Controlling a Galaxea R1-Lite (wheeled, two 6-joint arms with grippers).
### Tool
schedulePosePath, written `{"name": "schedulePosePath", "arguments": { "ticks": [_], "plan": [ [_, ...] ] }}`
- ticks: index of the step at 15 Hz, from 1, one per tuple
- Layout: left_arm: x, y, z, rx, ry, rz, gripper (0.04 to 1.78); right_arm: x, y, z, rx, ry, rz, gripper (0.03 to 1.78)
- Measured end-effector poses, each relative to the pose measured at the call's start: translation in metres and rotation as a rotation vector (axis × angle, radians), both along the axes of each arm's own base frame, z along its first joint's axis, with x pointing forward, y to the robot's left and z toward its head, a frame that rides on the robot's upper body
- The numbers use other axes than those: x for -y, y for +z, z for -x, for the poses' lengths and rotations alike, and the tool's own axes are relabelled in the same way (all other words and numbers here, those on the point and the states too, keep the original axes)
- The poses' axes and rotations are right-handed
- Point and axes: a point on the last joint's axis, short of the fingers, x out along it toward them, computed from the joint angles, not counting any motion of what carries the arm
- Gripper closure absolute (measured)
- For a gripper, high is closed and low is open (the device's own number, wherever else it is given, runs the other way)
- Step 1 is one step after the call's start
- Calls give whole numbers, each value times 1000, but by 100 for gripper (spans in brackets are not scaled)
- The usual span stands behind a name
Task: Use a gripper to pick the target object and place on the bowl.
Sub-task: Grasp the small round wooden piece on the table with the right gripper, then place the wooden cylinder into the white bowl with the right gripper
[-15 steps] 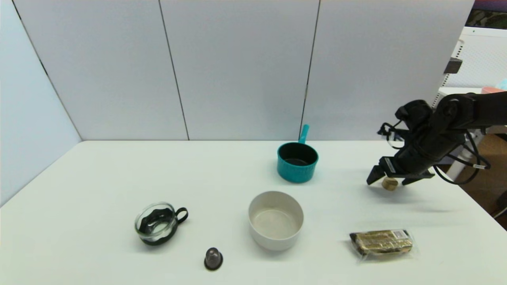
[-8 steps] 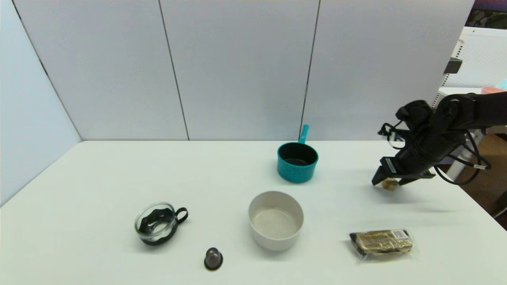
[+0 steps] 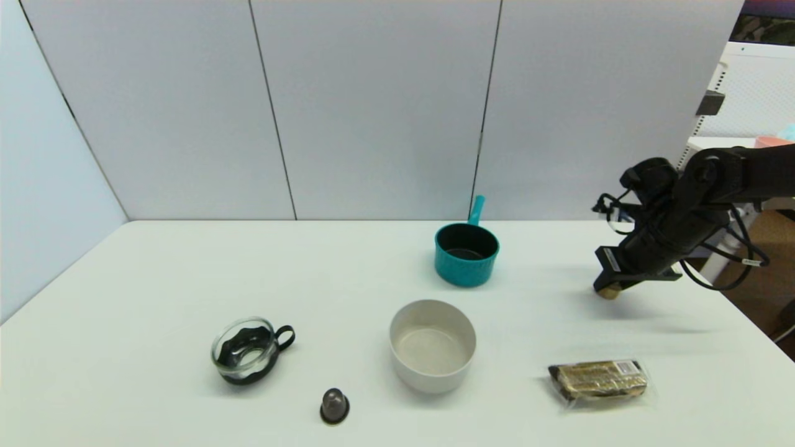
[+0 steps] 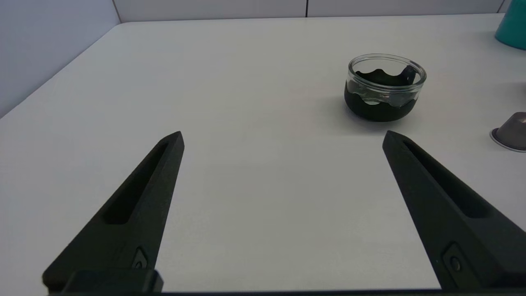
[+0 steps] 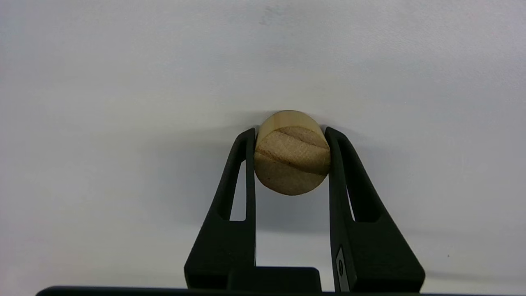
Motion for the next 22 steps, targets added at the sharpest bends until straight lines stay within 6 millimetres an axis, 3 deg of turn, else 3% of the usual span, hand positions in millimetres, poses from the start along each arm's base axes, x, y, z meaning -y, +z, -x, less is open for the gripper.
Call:
{"name": "schedulePosePath", "arguments": {
  "ticks": [5,8,10,15,19,22],
  "plan": [
    [0,0,0,0,-1,-1,11,-1,3,1,6,1,0,133],
    [0,0,0,0,0,0,11,-4,25,11,64,10,-2,133],
    [0,0,0,0,-1,0,11,-14,49,27,103,40,-28,133],
    [0,0,0,0,0,0,11,-82,100,79,199,217,-86,133],
    [0,0,0,0,0,0,11,-138,118,116,243,420,-122,133],
    [0,0,0,0,0,0,11,-170,117,130,256,537,-143,133]
  ]
}}
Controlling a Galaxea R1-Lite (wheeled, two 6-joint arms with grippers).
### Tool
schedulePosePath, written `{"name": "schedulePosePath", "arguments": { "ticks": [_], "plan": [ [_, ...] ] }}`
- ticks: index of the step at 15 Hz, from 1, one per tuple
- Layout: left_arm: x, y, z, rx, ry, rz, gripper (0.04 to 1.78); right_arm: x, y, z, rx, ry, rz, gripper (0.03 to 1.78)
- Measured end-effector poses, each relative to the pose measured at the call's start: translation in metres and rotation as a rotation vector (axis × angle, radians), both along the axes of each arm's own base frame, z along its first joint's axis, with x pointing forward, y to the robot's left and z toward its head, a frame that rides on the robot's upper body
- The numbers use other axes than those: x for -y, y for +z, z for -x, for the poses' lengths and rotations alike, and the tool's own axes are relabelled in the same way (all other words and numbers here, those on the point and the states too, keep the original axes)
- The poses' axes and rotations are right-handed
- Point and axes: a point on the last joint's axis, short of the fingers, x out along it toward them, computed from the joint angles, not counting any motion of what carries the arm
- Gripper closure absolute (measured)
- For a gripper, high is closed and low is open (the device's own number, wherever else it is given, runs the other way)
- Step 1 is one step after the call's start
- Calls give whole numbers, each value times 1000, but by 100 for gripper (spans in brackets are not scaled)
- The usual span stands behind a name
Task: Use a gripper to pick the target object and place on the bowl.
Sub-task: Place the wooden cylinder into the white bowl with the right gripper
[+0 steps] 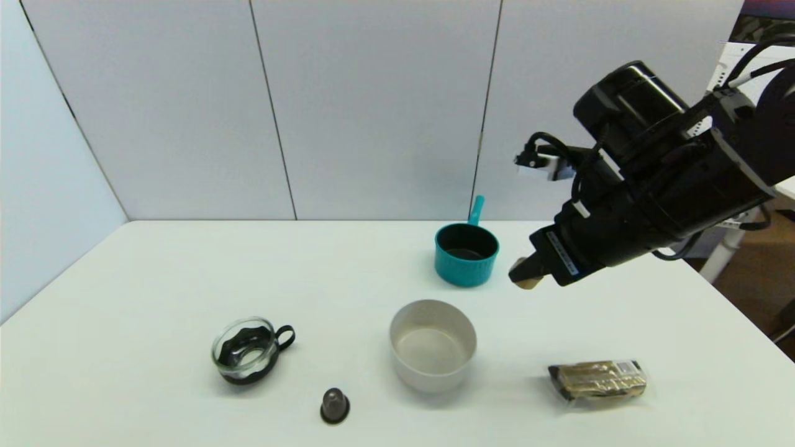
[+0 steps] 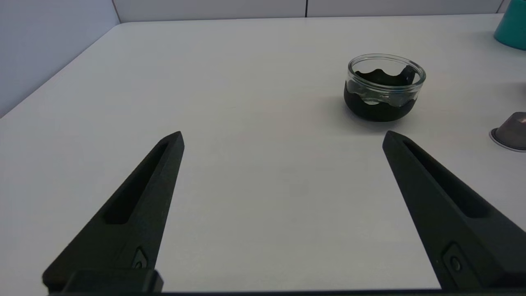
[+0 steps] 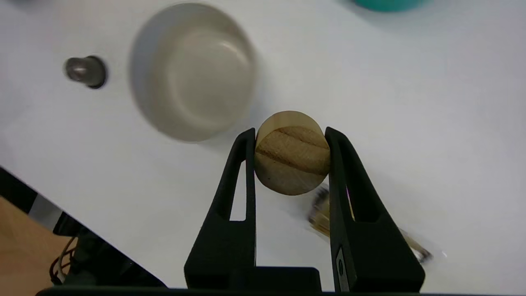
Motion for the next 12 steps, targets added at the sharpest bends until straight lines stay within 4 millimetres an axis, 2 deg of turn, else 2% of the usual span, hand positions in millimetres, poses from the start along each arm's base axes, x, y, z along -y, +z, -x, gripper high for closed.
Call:
{"name": "schedulePosePath", "arguments": {
  "ticks": [5,9,12],
  "plan": [
    [0,0,0,0,0,0,11,-44,-21,0,-13,115,17,133],
    [0,0,0,0,0,0,11,-72,-45,-7,-43,167,40,133],
    [0,0,0,0,0,0,11,-86,-56,-11,-58,198,54,133]
  ]
}}
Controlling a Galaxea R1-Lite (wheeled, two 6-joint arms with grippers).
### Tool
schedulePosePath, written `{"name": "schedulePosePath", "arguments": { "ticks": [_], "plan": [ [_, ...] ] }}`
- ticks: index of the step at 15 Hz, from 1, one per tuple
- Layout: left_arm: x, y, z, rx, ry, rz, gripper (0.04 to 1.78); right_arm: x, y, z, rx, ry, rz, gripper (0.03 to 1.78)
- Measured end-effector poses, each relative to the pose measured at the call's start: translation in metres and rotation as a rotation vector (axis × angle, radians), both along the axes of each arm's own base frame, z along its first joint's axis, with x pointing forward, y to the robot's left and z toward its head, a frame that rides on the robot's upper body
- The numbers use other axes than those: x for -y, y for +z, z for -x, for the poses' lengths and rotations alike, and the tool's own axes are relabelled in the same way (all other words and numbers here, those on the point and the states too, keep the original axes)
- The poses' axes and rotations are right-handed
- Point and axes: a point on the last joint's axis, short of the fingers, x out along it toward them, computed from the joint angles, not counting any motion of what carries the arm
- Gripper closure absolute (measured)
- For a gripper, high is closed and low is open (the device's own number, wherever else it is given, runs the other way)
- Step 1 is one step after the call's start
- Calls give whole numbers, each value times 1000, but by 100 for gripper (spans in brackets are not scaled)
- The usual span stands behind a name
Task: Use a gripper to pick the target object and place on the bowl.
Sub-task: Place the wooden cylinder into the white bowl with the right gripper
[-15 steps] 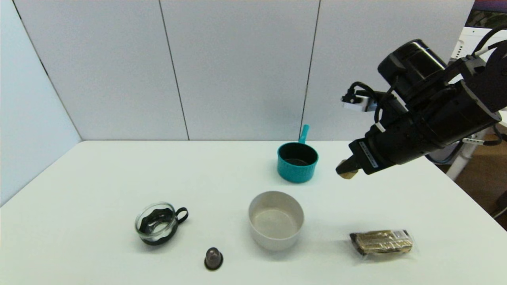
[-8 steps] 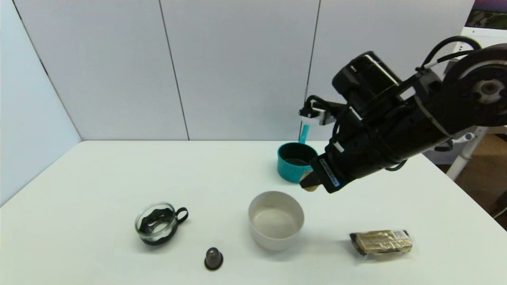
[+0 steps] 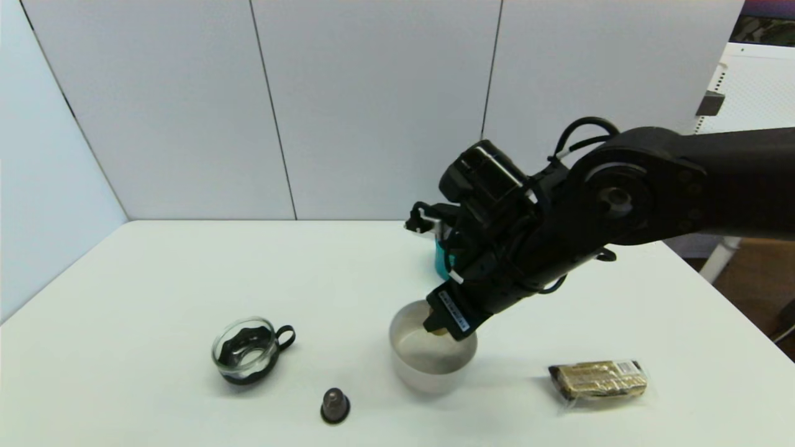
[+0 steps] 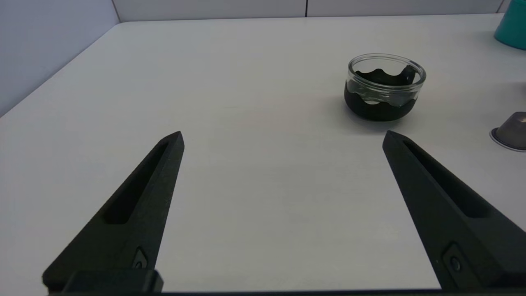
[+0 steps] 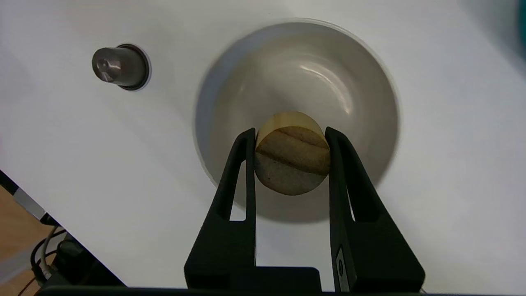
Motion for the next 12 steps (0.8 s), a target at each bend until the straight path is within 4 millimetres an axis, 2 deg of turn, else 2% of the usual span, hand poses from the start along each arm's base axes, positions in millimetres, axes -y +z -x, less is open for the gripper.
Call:
{"name": "schedulePosePath", "arguments": {
  "ticks": [2,5,7,10,12],
  "plan": [
    [0,0,0,0,0,0,11,-5,-6,-3,-6,10,11,133],
    [0,0,0,0,0,0,11,-10,-11,-8,-8,6,18,95],
    [0,0,0,0,1,0,11,-11,-11,-10,-5,5,17,77],
    [0,0,0,0,0,0,11,-6,-4,-13,10,-17,-2,54],
    [0,0,0,0,0,0,11,6,12,-13,41,-42,-33,45]
  ]
}}
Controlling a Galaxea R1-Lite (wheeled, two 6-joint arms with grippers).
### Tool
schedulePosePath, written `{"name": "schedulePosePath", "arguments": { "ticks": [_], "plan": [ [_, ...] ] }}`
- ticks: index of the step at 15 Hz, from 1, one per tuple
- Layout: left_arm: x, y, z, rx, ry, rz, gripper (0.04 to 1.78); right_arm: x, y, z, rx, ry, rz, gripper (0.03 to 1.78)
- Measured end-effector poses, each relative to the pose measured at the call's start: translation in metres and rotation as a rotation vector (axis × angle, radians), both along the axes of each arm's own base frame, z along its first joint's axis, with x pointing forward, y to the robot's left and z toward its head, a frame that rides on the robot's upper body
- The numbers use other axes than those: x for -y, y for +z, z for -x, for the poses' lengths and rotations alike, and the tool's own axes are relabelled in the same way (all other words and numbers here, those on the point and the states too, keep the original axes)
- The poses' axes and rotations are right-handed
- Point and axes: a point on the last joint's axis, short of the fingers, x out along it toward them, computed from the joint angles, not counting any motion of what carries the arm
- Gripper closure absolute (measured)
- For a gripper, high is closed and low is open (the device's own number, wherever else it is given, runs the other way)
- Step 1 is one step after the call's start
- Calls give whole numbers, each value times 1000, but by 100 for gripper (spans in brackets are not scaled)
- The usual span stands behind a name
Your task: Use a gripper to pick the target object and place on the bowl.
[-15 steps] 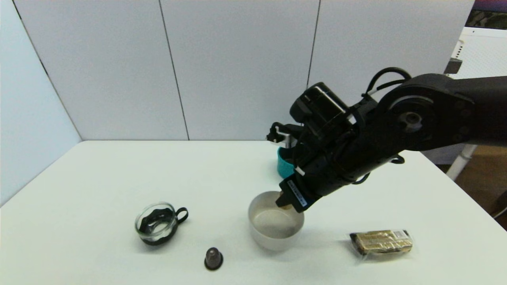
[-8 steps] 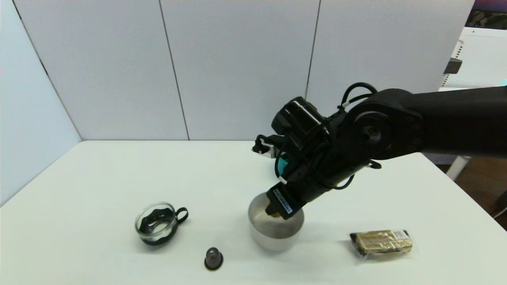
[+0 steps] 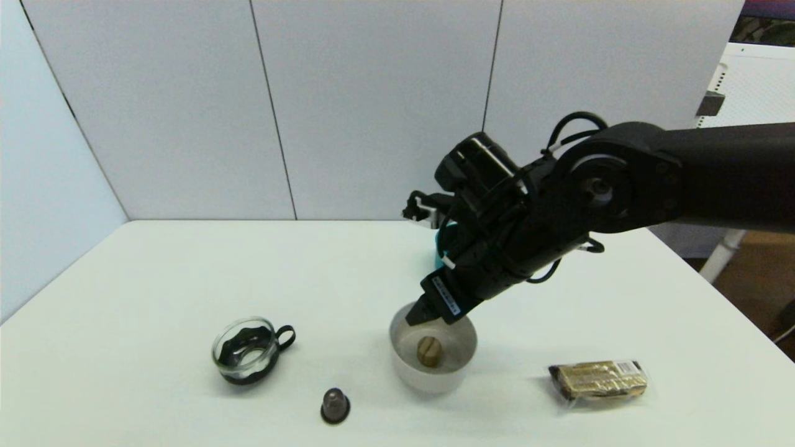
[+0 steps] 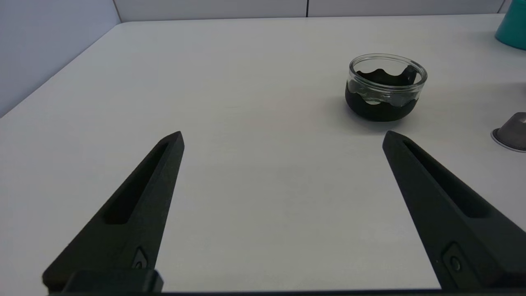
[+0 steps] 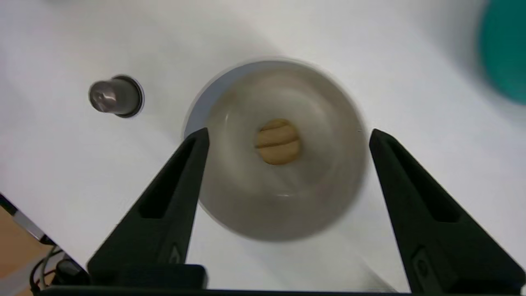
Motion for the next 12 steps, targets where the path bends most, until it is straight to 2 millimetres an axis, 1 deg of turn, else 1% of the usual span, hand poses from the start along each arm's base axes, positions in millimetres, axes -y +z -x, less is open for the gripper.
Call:
{"name": "schedulePosePath", "arguments": {
  "ticks": [2,3,5,7,9,11,12],
  "plan": [
    [0,0,0,0,0,0,11,18,23,4,46,-33,-42,37],
    [0,0,0,0,0,0,11,31,37,8,72,-61,-69,34],
    [0,0,0,0,0,0,11,66,67,17,135,-145,-136,28],
    [0,0,0,0,0,0,11,104,89,31,189,-224,-186,24],
    [0,0,0,0,0,0,11,144,100,53,245,-322,-214,21],
    [0,0,0,0,0,0,11,176,98,78,300,-418,-227,18],
    [0,0,0,0,0,0,11,188,95,92,331,-451,-237,18]
  ]
}}
